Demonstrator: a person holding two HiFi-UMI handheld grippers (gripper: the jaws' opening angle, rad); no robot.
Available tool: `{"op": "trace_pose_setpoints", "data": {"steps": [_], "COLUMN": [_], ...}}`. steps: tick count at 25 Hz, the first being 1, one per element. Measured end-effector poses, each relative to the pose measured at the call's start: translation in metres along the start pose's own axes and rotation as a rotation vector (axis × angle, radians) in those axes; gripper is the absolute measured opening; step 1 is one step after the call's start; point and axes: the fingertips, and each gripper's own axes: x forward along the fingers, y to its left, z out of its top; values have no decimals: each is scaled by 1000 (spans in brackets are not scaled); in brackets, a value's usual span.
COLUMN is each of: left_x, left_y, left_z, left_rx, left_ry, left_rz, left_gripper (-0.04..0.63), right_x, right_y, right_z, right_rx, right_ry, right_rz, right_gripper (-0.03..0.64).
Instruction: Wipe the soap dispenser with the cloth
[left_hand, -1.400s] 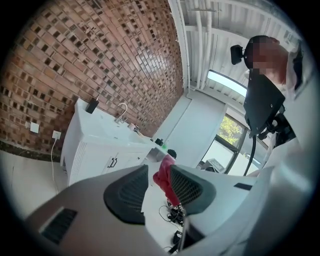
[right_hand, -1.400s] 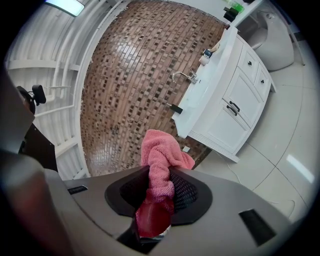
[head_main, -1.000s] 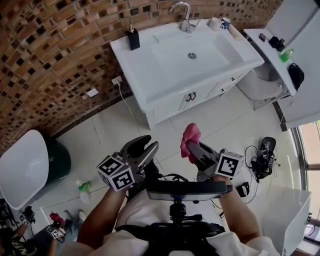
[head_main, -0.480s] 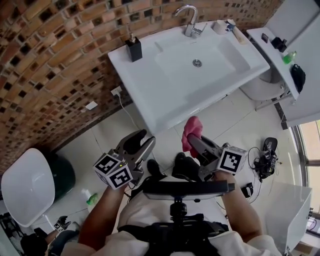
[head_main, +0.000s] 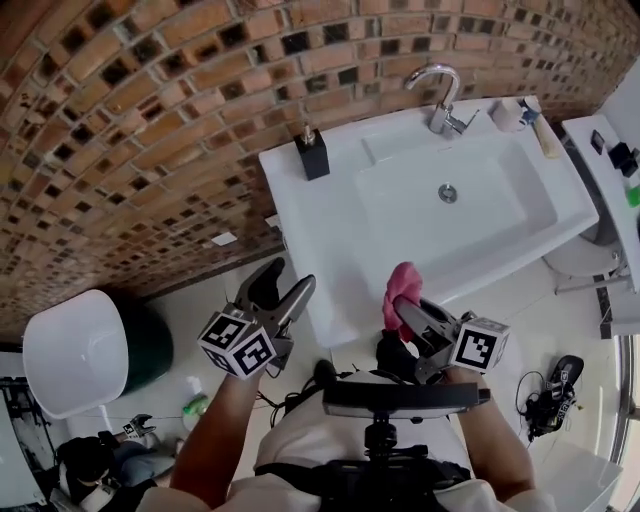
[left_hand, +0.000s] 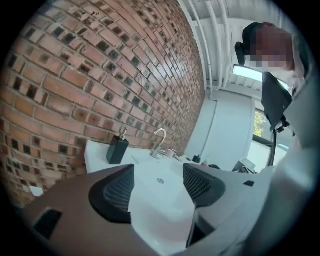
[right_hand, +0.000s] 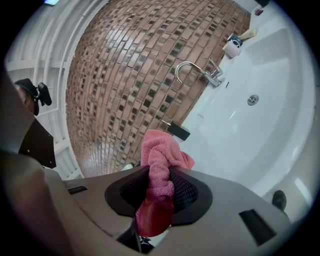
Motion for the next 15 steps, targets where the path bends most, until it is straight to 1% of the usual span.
{"op": "trace_pose_setpoints", "data": {"steps": [1, 3, 4, 6, 7, 9, 11, 12, 13, 15], "left_x": [16, 49, 66, 99, 113, 141, 168, 180, 192, 215], "left_y": [9, 27, 35, 50, 57, 75, 95, 106, 117, 140], "left_z": [10, 29, 37, 50, 55, 65, 72, 74, 74, 75], "left_rx": [19, 64, 88, 152, 195, 318, 470, 542, 602, 684], "left_ry": [-6, -6, 1, 35, 64, 143, 244, 295, 340, 411], "left_rz": [42, 117, 151, 206, 225, 244, 241, 234, 225, 195], "left_gripper": [314, 314, 326, 342, 369, 379, 392, 392, 398, 414], "right_x": [1, 4, 5, 7, 9, 13, 16, 16, 16, 18], "right_y": [-8, -23, -32, -50, -59, -69, -76, -81, -87, -97], "right_z": [18, 52, 66, 90, 101, 117, 126, 129, 131, 134], "right_rx": [-16, -12, -10, -15, -21, -9, -3, -15, -32, -51], "right_ry": [17, 38, 52, 88, 105, 119, 122, 128, 136, 142], "right_rz": [12, 59, 80, 95, 90, 96, 95, 79, 57, 10], "right_gripper": [126, 126, 126, 126, 126, 126, 126, 126, 126, 126]}}
